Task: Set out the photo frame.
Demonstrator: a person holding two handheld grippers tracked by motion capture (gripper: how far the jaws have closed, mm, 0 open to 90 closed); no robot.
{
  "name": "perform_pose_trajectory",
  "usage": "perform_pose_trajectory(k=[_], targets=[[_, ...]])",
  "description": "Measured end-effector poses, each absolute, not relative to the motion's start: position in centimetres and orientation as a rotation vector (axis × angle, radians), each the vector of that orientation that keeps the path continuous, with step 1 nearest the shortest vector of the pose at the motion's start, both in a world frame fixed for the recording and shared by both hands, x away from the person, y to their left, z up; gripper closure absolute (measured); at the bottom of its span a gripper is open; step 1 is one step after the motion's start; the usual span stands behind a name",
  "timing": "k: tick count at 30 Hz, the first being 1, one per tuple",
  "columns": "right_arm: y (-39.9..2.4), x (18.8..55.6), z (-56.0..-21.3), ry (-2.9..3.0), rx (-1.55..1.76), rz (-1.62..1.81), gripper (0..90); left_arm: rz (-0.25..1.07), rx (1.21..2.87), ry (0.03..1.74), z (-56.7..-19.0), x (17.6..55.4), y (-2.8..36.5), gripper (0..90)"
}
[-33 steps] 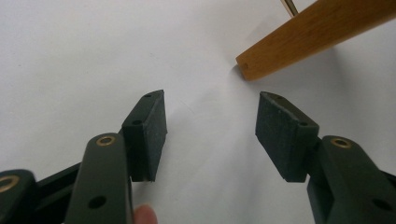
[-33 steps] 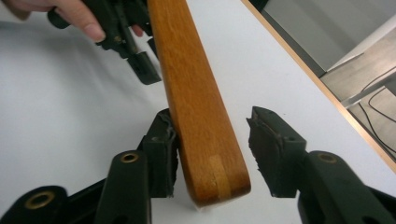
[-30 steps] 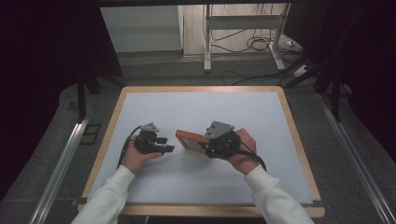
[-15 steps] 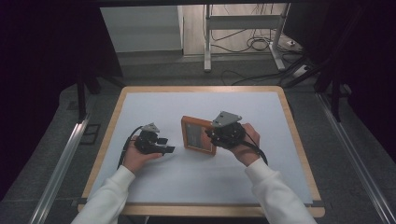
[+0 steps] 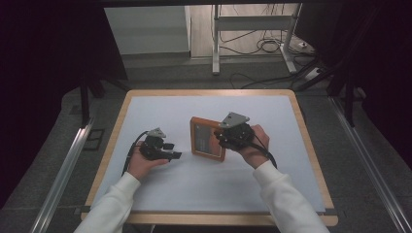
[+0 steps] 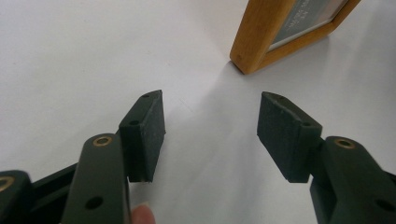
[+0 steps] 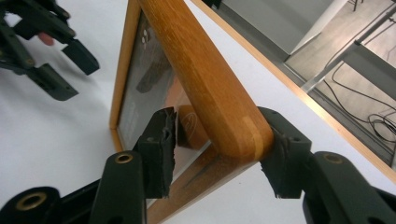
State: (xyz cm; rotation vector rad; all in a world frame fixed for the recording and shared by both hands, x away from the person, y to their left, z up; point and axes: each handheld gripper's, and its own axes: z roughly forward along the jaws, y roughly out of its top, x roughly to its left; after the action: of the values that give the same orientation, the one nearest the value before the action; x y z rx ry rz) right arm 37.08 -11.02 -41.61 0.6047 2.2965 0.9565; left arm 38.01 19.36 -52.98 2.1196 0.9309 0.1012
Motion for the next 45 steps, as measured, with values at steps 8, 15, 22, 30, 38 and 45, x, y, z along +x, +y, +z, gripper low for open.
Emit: perform_pose_trajectory(k=[8, 15, 22, 30, 38, 45], targets=[[-11.5, 38.2, -41.7, 2.275, 0.662, 0.951, 46.8, 0.119, 2.104, 0.93, -52.7, 37.9, 19.4, 39.6], [-11.9, 39.6, -42.2, 2.26, 0.73, 0.922, 43.9, 0.166, 2.098, 0.921, -52.4, 37.7, 19.4, 38.1], [-12.5, 40.4, -42.5, 2.263, 0.775, 0.937, 41.5, 0.17, 2.093, 0.924, -52.3, 37.6, 19.4, 36.9], [-13.0, 40.3, -42.8, 2.245, 0.818, 0.965, 32.1, 0.173, 2.09, 0.923, -52.3, 37.6, 19.4, 35.9], [-15.3, 38.8, -43.7, 2.201, 0.933, 1.094, 27.5, 0.186, 2.09, 0.916, -52.1, 37.4, 19.3, 35.2], [-17.0, 36.0, -45.9, 2.223, 0.956, 1.163, 39.4, 0.196, 2.083, 0.922, -52.1, 37.4, 19.2, 34.6]])
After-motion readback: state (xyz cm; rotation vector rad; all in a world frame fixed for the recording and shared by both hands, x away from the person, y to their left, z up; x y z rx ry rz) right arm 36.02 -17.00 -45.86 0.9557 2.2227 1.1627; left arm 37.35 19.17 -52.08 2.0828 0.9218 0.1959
